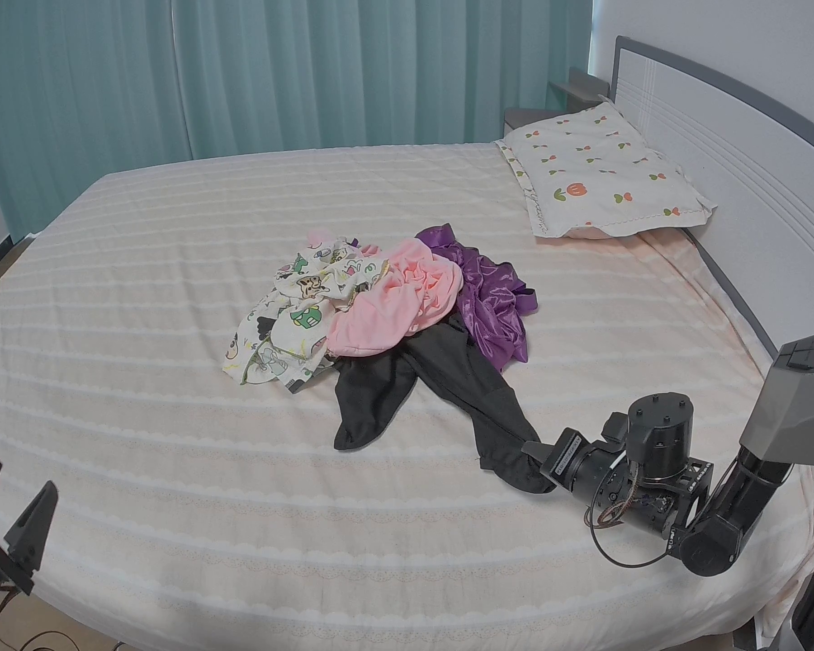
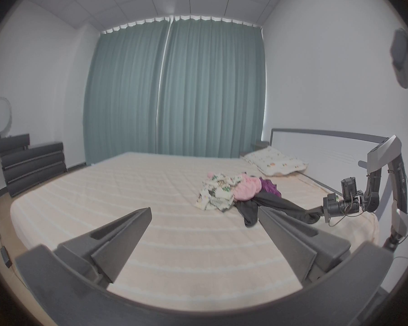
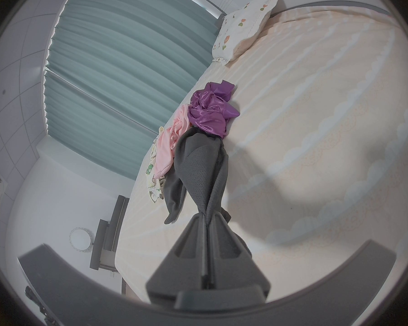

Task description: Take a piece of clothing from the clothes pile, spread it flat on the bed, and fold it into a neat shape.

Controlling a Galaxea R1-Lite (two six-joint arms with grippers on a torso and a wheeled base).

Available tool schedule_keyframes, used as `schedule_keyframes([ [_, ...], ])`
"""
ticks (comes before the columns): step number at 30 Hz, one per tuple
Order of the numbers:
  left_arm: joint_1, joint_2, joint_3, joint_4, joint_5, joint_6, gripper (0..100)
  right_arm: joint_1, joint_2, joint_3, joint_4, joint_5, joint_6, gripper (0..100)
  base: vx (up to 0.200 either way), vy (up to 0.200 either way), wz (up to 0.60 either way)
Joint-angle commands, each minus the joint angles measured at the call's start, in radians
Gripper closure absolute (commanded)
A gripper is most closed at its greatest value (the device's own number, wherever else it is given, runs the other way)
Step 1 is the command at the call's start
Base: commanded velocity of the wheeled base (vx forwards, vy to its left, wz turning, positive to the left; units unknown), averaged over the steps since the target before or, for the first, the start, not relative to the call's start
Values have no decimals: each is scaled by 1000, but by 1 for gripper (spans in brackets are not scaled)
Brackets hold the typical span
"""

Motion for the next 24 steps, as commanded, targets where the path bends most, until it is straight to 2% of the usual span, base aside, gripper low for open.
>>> schedule_keyframes([
  [1,-246,784,-27,-218,-14,-121,0,-9,-5,10,-8,0,3,100,0,0,0],
  [4,-346,960,-36,-388,36,-213,0,-9,-5,11,-8,0,3,100,0,0,0],
  [5,-355,977,-37,-404,45,-221,0,-9,-5,11,-8,0,3,100,0,0,0],
  [6,-389,1070,-56,-474,102,-252,0,-10,-7,11,-8,0,3,100,0,0,0],
  [7,-389,1070,-56,-474,102,-252,0,-10,-7,11,-8,0,3,100,0,0,0],
  [8,-411,1192,-93,-537,160,-273,0,-10,-4,11,-8,0,5,100,0,0,0],
  [11,-446,1339,-151,-598,206,-316,0,-10,-4,14,-8,0,5,100,0,0,0],
  [20,-542,1620,-416,-598,213,-457,0,-17,-2,17,-8,-2,3,100,0,0,0],
  [24,-576,1721,-513,-598,216,-470,0,-17,-2,17,-8,-3,3,100,0,0,0],
])
